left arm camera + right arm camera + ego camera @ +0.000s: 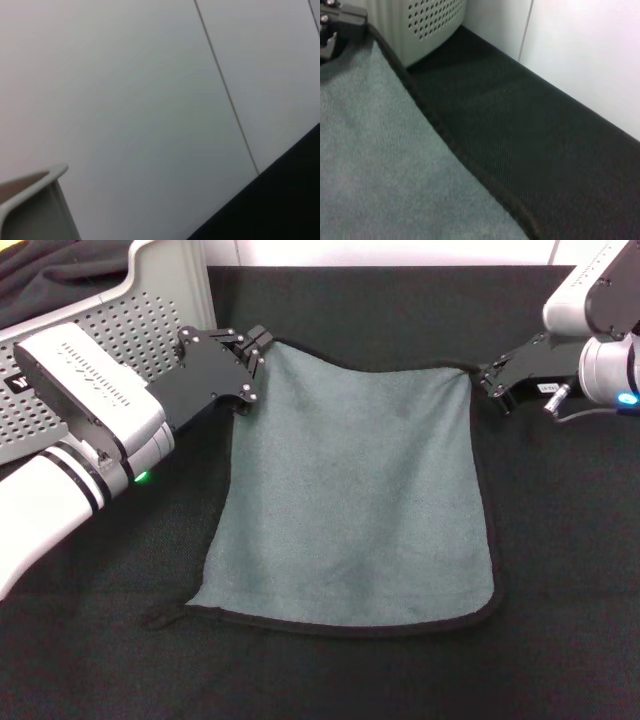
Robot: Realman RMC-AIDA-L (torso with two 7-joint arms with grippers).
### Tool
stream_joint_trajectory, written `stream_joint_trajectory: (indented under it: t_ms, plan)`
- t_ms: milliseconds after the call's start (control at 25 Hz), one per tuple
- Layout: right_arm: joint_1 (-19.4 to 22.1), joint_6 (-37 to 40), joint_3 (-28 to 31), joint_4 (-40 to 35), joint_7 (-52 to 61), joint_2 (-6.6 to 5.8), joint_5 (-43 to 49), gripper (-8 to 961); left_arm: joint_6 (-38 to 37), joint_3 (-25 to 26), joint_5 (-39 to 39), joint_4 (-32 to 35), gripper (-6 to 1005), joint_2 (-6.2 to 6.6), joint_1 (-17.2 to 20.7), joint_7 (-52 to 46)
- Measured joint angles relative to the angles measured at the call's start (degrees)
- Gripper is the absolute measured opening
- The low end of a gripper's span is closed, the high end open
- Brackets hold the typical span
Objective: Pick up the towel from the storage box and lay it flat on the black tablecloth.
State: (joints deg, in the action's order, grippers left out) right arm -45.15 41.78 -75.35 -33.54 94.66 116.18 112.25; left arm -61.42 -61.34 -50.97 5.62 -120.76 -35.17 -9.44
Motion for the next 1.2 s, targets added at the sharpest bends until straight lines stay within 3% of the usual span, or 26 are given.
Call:
stream_joint_trajectory:
  t_ms: [240, 320, 520, 680, 880, 1000, 1200]
  plan:
    - [0.0, -1.5, -2.1, 0.0, 0.0, 0.01, -0.1, 8, 0.7, 0.2, 0.4, 0.2, 35, 0.0, -0.1, 0.6]
    - [0.6, -2.9, -3.1, -0.6, -0.1, 0.0, -1.0, 8, 0.7, 0.2, 1.6, 0.2, 91, 0.0, -0.1, 0.8]
    - [4.8, -6.5, -8.6, -6.3, -0.5, 0.01, -3.5, 183, -1.4, 0.0, 3.0, 0.1, 248, 0.0, 1.0, 1.4]
    - [10.9, -7.9, -11.9, -14.9, -0.3, 0.0, -4.0, 324, -3.4, 0.0, 2.7, 0.2, 432, 0.01, 2.6, -0.6]
    - [19.1, -7.2, -13.3, -25.7, -0.5, 0.0, -5.2, 514, -6.7, -1.3, 1.9, 1.0, 570, 0.55, 4.9, -7.4]
    - [24.2, -5.3, -13.7, -32.4, -0.6, -0.05, -5.6, 634, -10.3, -3.7, 1.4, 3.3, 652, 0.96, 7.8, -12.5]
    - [29.1, 2.4, -13.5, -39.2, -2.3, -0.37, -8.5, 773, -13.9, -8.4, -5.2, 14.9, 835, 2.34, 14.8, -28.6]
